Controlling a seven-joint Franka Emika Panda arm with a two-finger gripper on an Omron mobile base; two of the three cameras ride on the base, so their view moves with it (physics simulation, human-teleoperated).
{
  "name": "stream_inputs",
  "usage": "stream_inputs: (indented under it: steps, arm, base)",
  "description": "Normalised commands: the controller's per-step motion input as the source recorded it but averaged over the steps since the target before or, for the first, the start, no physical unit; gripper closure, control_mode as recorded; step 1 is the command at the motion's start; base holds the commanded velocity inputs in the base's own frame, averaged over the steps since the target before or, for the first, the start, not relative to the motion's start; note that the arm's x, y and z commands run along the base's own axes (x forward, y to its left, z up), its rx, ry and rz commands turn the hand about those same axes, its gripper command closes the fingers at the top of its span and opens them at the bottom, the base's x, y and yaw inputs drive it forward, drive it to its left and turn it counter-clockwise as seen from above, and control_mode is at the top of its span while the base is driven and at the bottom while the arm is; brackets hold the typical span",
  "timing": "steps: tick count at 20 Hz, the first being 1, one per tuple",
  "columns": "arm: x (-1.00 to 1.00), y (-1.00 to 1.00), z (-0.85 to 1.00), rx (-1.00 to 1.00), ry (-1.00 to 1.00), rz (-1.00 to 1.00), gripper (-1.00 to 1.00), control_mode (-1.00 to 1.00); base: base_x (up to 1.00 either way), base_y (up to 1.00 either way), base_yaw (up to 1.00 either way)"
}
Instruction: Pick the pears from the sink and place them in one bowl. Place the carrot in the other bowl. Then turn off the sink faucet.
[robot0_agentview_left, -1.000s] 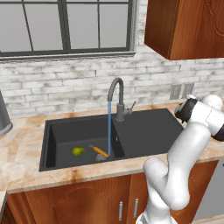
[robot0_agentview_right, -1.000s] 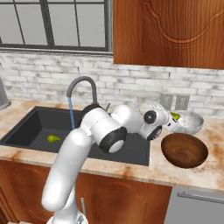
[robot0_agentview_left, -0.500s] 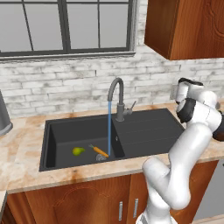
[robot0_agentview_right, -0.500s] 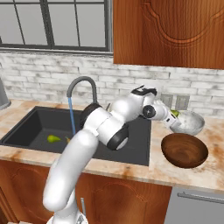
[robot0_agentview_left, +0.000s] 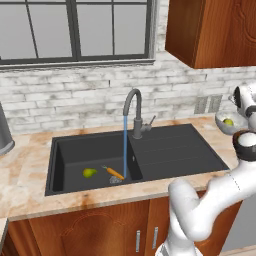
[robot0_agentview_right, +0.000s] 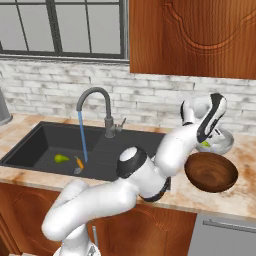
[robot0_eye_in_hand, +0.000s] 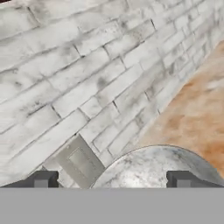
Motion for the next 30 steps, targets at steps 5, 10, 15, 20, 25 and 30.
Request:
stream_inputs:
  steps: [5, 10, 15, 20, 25, 30]
  arm:
    - [-0.73, 0.52, 0.92, 0.00, -0.45, 0.00, -1.00, -1.00]
    - [-0.71, 1.00, 0.89, -0.04, -0.39, 0.00, -1.00, -1.00]
    - [-0.70, 1.00, 0.82, -0.09, -0.22, 0.03, -1.00, -1.00]
    - [-0.78, 1.00, 0.69, -0.10, -0.12, 0.10, -1.00, -1.00]
    - [-0.88, 1.00, 0.59, -0.12, -0.05, 0.13, -1.00, -1.00]
    - [-0.99, 1.00, 0.51, -0.07, 0.00, 0.17, -1.00, -1.00]
  base:
    - [0.00, 0.00, 0.00]
    - [0.00, 0.00, 0.00]
    - [0.00, 0.00, 0.00]
    - [0.00, 0.00, 0.00]
    - [0.00, 0.00, 0.00]
    - [0.00, 0.00, 0.00]
